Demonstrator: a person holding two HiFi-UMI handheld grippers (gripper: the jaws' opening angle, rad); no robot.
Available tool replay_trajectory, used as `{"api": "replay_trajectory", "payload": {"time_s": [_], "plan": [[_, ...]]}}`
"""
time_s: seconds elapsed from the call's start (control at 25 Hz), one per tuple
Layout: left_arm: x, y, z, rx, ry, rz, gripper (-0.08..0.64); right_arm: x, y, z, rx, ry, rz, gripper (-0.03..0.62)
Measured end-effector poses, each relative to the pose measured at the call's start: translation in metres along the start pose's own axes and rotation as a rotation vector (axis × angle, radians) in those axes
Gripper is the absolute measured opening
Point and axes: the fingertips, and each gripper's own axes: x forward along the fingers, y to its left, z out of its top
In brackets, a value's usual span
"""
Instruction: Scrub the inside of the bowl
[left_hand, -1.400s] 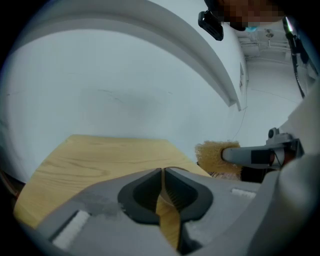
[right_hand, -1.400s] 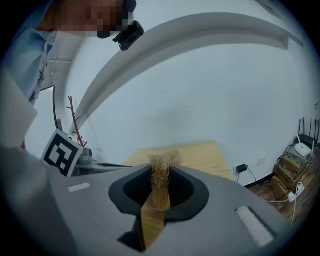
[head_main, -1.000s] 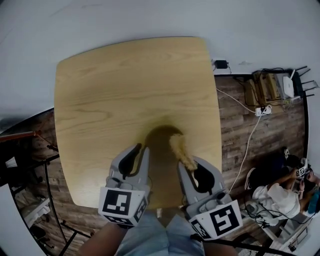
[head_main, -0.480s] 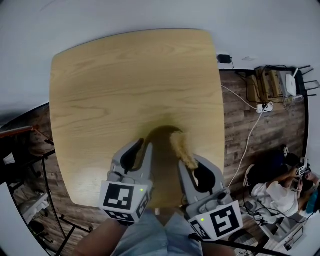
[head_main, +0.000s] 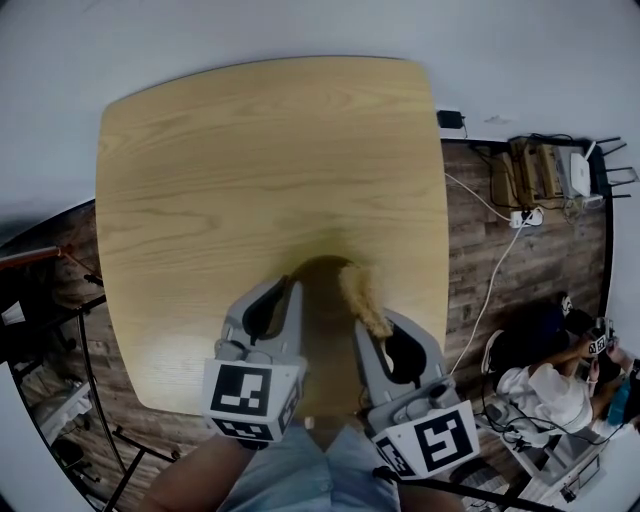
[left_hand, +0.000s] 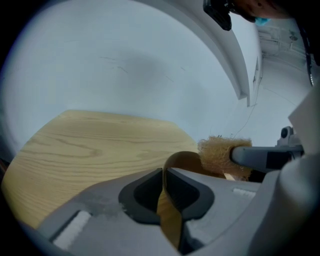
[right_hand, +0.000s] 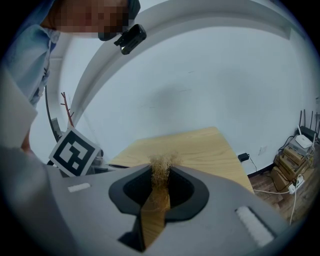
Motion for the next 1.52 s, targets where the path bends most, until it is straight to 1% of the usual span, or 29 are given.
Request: {"api": "replay_trajectory", "payload": {"time_s": [0.28, 0.44, 0.6, 0.72, 0.84, 1.0, 1.12, 1.36, 1.52], "plan": [[-0.005, -0.005, 0.006, 0.009, -0.014, -0.035, 0.037, 0.006, 0.004, -0.013, -0.031, 0.047, -0.007, 0.066], [-0.008, -0.008, 0.010, 0.044, -0.001, -0.055, 0.037, 0.010, 0.003, -0.015, -0.077, 0.095, -0.012, 0.066], [-0.009, -0.011, 0.013, 0.049, 0.000, -0.058, 0.037, 0.014, 0.003, -0.019, -0.146, 0.153, 0.001, 0.066], [-0.010, -0.015, 0.014, 0.102, 0.012, -0.054, 0.037, 0.020, 0.005, -0.025, -0.185, 0.205, 0.028, 0.066], [-0.006, -0.017, 0.021, 0.138, 0.019, -0.048, 0.037, 0.030, 0.008, -0.025, -0.179, 0.224, 0.075, 0.064], [-0.005, -0.026, 0.027, 0.181, 0.018, -0.057, 0.037, 0.041, 0.019, -0.032, -0.189, 0.265, 0.171, 0.064], [-0.005, -0.031, 0.031, 0.223, 0.009, -0.058, 0.037, 0.045, 0.027, -0.038, -0.187, 0.307, 0.222, 0.063], [-0.001, -0.029, 0.033, 0.234, 0.012, -0.064, 0.037, 0.042, 0.033, -0.047, -0.168, 0.357, 0.335, 0.061], [-0.001, -0.022, 0.038, 0.239, 0.004, -0.036, 0.037, 0.034, 0.043, -0.054, -0.148, 0.377, 0.424, 0.060]]}}
